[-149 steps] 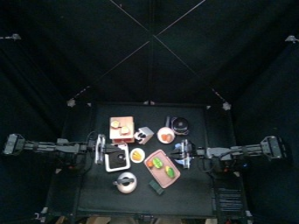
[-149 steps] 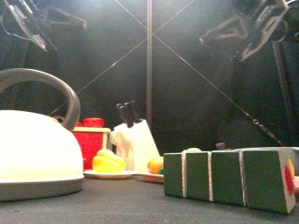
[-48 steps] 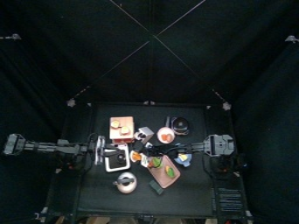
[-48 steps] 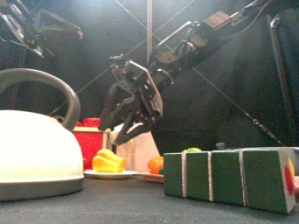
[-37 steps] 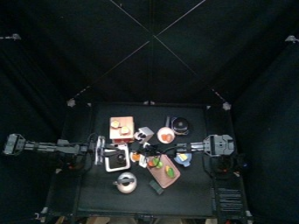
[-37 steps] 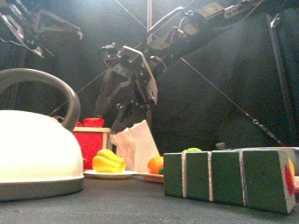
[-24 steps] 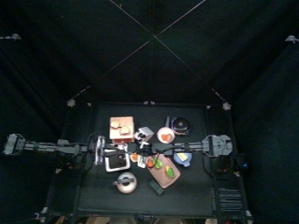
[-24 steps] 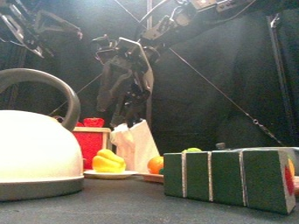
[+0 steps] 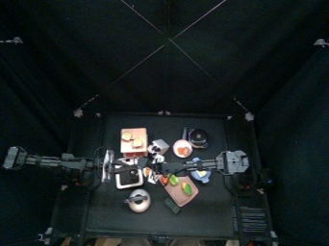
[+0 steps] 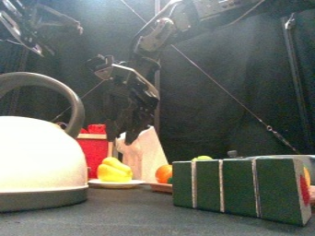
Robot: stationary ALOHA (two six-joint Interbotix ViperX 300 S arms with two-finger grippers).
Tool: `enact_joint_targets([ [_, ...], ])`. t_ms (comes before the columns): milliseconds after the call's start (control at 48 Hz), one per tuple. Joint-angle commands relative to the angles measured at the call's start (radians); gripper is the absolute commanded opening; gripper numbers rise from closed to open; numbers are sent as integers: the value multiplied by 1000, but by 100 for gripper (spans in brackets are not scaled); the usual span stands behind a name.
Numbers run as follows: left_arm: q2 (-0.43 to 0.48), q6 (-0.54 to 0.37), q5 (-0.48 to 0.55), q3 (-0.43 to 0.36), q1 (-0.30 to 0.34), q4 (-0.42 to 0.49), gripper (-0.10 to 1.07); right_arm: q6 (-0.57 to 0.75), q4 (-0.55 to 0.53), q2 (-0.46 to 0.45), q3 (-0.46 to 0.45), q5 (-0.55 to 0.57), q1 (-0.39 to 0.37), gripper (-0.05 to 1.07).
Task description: Grab squash
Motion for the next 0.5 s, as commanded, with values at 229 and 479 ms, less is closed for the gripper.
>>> enact_joint_targets([
  [229, -5, 2, -9, -6, -2, 26, 60, 25, -41, -20, 87, -163, -6, 102],
  [479, -5, 2, -9, -5, 2, 25, 60, 26, -60, -5, 117, -235, -17, 102],
])
